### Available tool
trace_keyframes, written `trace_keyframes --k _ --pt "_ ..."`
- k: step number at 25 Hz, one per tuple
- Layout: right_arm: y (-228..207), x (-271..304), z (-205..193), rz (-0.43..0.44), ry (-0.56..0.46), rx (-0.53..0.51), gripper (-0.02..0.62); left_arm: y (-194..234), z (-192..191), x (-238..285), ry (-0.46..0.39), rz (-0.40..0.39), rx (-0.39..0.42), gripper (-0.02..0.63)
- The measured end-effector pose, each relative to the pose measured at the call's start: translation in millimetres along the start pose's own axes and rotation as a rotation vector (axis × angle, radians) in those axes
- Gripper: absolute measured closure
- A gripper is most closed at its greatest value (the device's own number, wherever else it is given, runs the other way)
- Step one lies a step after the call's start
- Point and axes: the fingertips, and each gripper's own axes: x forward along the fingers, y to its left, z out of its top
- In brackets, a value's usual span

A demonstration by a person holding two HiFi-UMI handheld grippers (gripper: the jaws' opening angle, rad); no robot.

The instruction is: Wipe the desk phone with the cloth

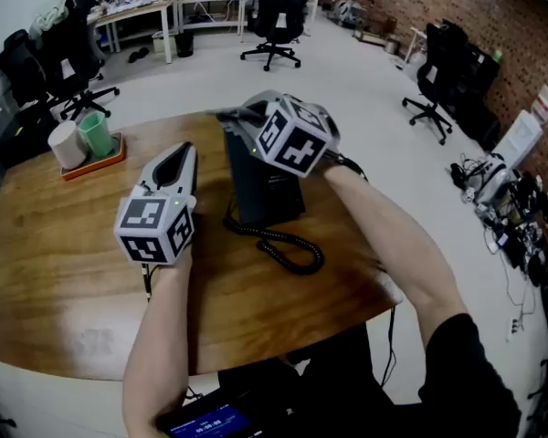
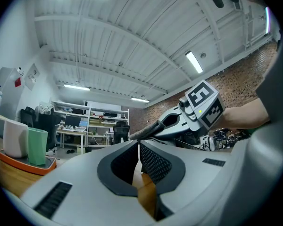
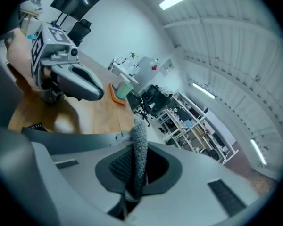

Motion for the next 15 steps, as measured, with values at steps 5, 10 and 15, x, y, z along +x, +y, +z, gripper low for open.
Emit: trace_keyframes --k 5,10,15 --pt "30 -21 0 0.068 0.007 -0.104 0.571 -4 3 1 -0.001 -0.005 0.008 0.606" --pt "104 -71 -6 0.190 -0.021 -0.259 0.571 -5 4 2 -0.001 -0.006 0.008 0.606" --pt "172 -115 -18 0.447 -0.013 -0.412 0.569 -2 1 3 0.000 -0.007 0.006 0.606"
